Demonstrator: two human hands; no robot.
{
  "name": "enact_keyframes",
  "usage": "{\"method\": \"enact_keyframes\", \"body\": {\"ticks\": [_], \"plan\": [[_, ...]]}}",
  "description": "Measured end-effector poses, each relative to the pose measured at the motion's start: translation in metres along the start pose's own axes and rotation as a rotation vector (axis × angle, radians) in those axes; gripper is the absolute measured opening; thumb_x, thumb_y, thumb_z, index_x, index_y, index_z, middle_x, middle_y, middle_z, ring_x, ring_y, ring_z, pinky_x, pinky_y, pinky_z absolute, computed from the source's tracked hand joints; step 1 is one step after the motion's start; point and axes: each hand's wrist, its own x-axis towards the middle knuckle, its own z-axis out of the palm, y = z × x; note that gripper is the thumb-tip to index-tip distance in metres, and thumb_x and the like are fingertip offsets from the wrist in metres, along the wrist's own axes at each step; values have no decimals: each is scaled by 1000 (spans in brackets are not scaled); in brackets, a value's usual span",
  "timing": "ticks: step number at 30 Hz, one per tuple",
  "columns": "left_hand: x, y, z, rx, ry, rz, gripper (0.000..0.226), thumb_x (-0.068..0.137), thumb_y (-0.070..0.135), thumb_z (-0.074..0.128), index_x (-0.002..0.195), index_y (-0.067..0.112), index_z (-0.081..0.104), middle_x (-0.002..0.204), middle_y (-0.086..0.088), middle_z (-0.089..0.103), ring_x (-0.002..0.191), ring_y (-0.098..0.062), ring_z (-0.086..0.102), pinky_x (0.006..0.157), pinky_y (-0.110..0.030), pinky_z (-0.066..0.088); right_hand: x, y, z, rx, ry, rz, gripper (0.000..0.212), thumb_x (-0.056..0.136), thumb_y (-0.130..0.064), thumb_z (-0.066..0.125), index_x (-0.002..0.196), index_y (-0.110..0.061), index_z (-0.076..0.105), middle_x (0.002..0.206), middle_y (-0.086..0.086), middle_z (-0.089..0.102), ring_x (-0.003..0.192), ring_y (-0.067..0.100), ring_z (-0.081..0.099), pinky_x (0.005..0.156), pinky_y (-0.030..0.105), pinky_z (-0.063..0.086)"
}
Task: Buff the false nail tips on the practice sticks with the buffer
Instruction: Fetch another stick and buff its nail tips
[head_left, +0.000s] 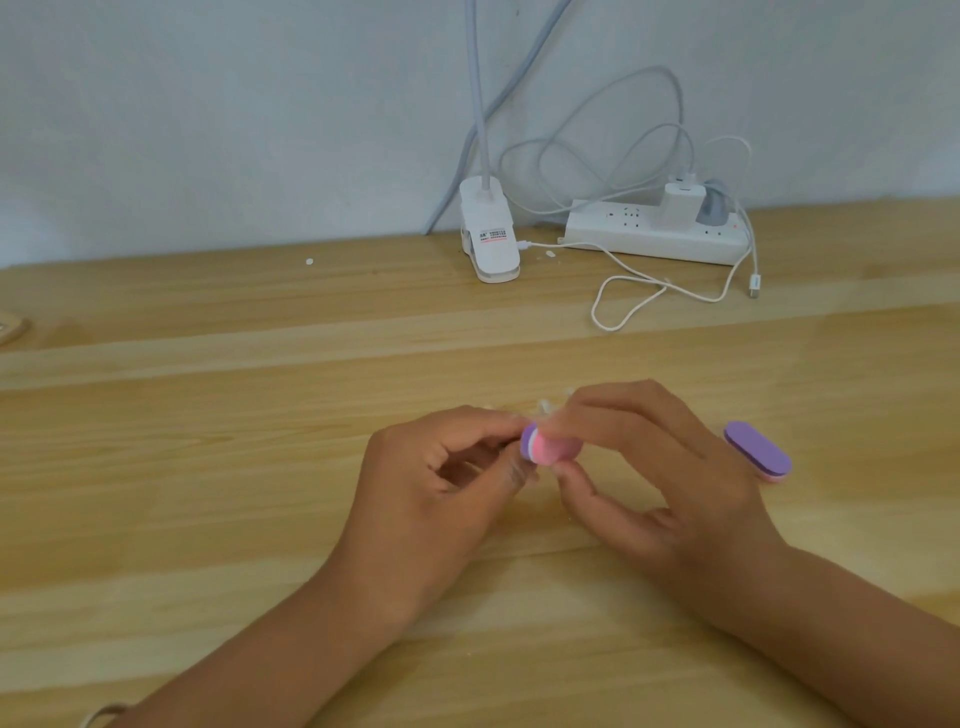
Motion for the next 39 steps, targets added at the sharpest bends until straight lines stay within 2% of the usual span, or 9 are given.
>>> {"method": "enact_keyframes", "body": {"ticks": [4,9,12,15,19,24,29,35,39], "plan": [[1,-2,-1,1,54,1,12,82,18,71,88,26,78,77,5,75,70,-14,71,58,-24,55,1,5,-3,-62,34,82,21,76,7,69,95,-2,71,91,3,64,86,17,62,83,24,49],[0,-3,-1,55,56,13,13,81,19,72,88,29,78,77,9,75,70,-15,72,57,-33,57,1,0,-2,-35,63,8,16,84,3,68,98,-1,71,94,6,67,92,19,63,86,28,50],[0,0,-1,214,68,97,15,81,20,71,82,34,75,74,19,72,63,1,67,58,-20,54,2,2,-3,-54,80,47,19,82,4,68,100,-2,70,93,2,67,92,18,64,84,31,50],[0,2,-1,388,91,182,11,82,21,71,83,31,74,79,20,71,64,8,63,62,-6,45,4,4,-4,-31,108,104,21,79,7,68,99,-1,70,90,2,66,89,16,62,86,20,46],[-3,2,-2,544,61,242,10,88,29,65,89,25,74,70,12,67,58,-4,63,55,-27,51,1,2,-1,28,5,30,17,85,3,68,102,-1,70,96,5,65,92,18,62,88,25,48],[-1,4,-3,511,52,292,10,85,17,68,90,18,76,73,13,64,64,-5,61,57,-23,48,1,6,-4,12,-11,73,24,75,11,67,95,-1,69,94,2,63,91,14,60,86,21,47],[-1,2,-1,422,51,288,9,83,17,71,88,21,77,83,12,68,71,-4,62,57,-21,48,1,0,-1,47,5,6,17,85,5,64,100,0,70,98,5,64,95,17,63,89,25,48],[0,2,-1,408,90,279,9,81,14,72,86,19,78,84,12,69,74,-4,64,55,-22,48,3,3,-3,58,20,105,23,79,9,67,100,-1,69,97,3,65,94,13,61,88,18,46],[-2,0,-1,430,66,301,10,83,17,71,89,20,78,87,14,69,75,-3,64,57,-24,50,1,2,-2,92,-49,64,21,87,6,63,106,0,69,103,6,65,100,15,63,93,22,47]]}}
